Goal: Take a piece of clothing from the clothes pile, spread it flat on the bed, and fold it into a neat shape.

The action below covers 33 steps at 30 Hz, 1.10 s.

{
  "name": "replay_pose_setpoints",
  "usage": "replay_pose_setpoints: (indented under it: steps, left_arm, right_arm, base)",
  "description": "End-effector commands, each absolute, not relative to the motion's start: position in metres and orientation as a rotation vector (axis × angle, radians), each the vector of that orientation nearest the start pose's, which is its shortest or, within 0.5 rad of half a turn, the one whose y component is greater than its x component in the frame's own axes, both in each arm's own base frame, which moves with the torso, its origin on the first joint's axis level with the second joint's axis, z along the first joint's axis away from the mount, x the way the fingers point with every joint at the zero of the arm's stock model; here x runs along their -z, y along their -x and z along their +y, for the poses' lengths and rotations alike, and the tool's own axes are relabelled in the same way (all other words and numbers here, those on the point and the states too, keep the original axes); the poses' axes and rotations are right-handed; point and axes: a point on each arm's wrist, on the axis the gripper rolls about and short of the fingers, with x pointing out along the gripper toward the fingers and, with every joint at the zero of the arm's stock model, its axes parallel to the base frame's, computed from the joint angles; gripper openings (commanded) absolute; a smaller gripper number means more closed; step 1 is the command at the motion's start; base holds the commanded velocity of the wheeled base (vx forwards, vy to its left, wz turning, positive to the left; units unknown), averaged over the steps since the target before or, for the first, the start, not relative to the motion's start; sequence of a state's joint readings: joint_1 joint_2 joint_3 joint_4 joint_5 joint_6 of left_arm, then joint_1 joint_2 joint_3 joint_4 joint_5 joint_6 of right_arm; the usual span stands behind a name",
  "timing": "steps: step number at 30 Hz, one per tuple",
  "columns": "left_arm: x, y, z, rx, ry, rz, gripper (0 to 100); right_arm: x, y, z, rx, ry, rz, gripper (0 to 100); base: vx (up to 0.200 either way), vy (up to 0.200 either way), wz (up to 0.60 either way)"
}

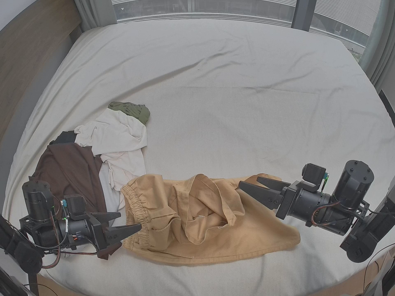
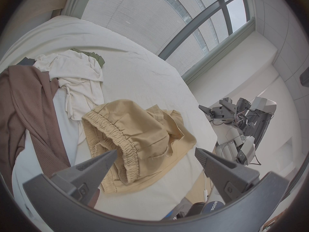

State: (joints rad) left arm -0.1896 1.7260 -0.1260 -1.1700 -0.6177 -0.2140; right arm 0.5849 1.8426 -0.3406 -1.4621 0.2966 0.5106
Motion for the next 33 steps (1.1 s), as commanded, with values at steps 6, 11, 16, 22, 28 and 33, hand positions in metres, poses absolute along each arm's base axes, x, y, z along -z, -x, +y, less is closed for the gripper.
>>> replay_pose_setpoints:
  steps: [6, 11, 16, 22, 28, 33]
  left_arm:
    - [-0.036, -0.209, -0.054, 0.727, 0.355, 0.607, 100]
    - [-0.032, -0.210, -0.056, 0.727, 0.374, 0.588, 100]
    - [-0.029, -0.210, -0.056, 0.728, 0.378, 0.603, 100]
    - [-0.028, -0.212, -0.059, 0.738, 0.378, 0.604, 100]
    - [-0.032, -0.220, -0.064, 0.754, 0.386, 0.576, 100]
    - [-0.034, -0.226, -0.075, 0.784, 0.407, 0.566, 100]
  right_arm:
    - [-0.113, -0.223, 0.155, -0.847, -0.470, 0.275, 100]
    - [-0.112, -0.223, 0.155, -0.848, -0.469, 0.277, 100]
    - [-0.111, -0.223, 0.156, -0.849, -0.469, 0.281, 100]
    - [-0.111, -0.223, 0.156, -0.848, -0.467, 0.283, 100]
    - [-0.110, -0.222, 0.156, -0.849, -0.466, 0.285, 100]
    - [-0.108, -0.224, 0.156, -0.845, -0.466, 0.290, 100]
  base:
    - [0.000, 0.000, 0.00]
    - [0.000, 0.000, 0.00]
    - [0.000, 0.000, 0.00]
    - [0.000, 0.000, 0.00]
    - [0.000, 0.000, 0.00]
    - [0.000, 0.000, 0.00]
